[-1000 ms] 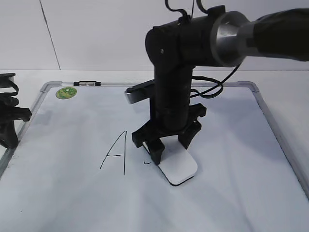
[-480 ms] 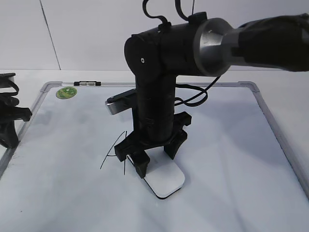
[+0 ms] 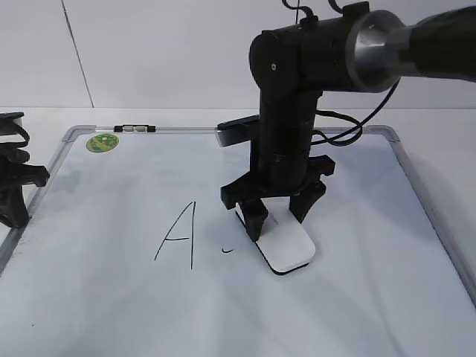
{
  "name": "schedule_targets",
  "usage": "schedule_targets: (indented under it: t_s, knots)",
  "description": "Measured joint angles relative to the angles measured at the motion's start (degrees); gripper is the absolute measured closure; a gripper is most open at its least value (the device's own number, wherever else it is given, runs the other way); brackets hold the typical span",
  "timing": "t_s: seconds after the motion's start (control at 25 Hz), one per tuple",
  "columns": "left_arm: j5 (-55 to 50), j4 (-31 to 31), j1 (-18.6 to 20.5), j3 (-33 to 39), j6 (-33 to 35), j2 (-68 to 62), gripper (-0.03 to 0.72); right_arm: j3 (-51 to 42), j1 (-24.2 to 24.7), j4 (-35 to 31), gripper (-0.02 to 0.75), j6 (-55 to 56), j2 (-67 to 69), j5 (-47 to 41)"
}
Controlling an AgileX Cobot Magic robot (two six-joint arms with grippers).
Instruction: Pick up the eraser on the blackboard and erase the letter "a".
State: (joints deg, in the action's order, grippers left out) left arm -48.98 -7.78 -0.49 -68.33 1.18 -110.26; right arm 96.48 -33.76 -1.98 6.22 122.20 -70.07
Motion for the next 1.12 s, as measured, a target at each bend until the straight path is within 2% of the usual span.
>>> schedule_targets:
  t_s: [0.84,1.12]
  knots:
    - [0.0,-0.1,0.0,0.0,0.1,0.0,0.674,0.0,0.6,-2.4,0.172,-1.3,0.0,-0.1]
    - [0.0,-0.1,0.0,0.0,0.1,0.0,0.674,0.0,-1.8,-1.0,0.172,-1.8,0.0,-0.1]
